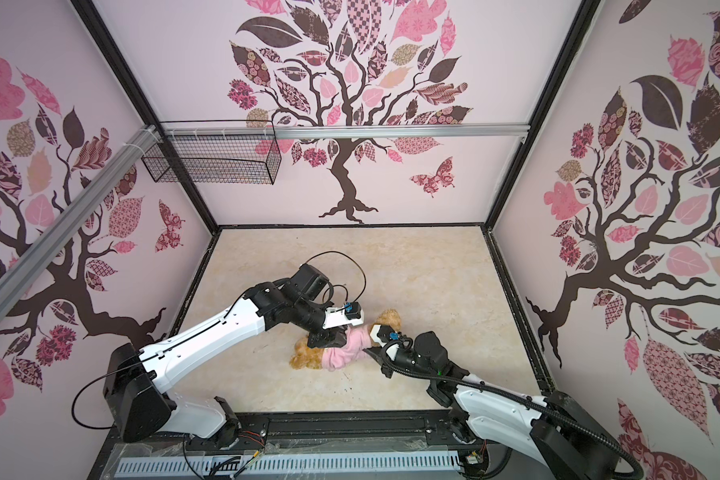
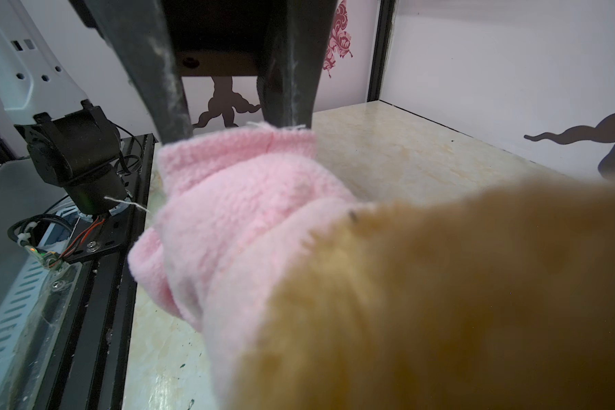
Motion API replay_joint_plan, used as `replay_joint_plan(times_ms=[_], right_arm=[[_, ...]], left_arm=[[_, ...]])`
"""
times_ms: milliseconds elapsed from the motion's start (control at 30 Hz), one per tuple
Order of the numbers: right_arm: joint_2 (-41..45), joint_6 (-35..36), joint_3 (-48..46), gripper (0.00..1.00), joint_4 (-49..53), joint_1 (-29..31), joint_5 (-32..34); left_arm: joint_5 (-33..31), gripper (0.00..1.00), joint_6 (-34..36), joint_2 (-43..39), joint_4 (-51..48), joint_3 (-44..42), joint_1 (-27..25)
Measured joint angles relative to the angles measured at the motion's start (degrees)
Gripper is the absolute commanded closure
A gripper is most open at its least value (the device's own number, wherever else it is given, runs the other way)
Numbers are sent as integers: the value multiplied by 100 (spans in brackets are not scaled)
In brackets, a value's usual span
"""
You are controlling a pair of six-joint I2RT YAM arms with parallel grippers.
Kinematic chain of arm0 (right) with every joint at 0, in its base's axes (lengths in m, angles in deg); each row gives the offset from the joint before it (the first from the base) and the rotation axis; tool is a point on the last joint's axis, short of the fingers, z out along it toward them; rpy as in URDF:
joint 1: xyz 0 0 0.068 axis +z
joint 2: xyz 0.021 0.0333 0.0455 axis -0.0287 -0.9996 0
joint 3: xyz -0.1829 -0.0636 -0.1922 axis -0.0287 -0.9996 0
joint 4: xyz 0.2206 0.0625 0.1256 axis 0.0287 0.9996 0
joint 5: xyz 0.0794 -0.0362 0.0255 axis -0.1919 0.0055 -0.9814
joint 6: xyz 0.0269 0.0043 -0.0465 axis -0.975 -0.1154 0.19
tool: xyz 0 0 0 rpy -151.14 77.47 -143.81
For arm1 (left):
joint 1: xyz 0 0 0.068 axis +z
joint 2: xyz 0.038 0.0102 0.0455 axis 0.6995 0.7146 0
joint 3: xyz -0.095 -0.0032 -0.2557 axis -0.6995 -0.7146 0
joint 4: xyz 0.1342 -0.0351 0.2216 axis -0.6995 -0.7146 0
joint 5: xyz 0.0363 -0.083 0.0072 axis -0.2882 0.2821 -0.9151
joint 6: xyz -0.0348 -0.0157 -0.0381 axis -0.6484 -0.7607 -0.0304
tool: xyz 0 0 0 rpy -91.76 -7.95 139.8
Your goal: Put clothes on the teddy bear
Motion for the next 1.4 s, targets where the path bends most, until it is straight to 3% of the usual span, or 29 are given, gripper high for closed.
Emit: replay_joint_plan(times_ms=[467, 667, 867, 1167, 1400], right_arm=[[-671, -1657, 2, 87, -885, -17, 118], [-942, -2273, 9, 87, -1233, -63, 68], [-898, -2286, 2, 87, -1276, -81, 160], [66, -2553, -177, 94, -1364, -654, 203], [511, -2905, -372, 100, -1436, -678, 376]], left_arm=[[-138, 60, -225, 168, 450, -59, -127], [-321, 83, -398, 181, 737, -109, -136], [-293, 100, -522, -61, 1012, -258, -118], [518, 100, -988, -671, 1930, -516, 341], [1287, 100, -1657, -994, 2627, -953, 765]])
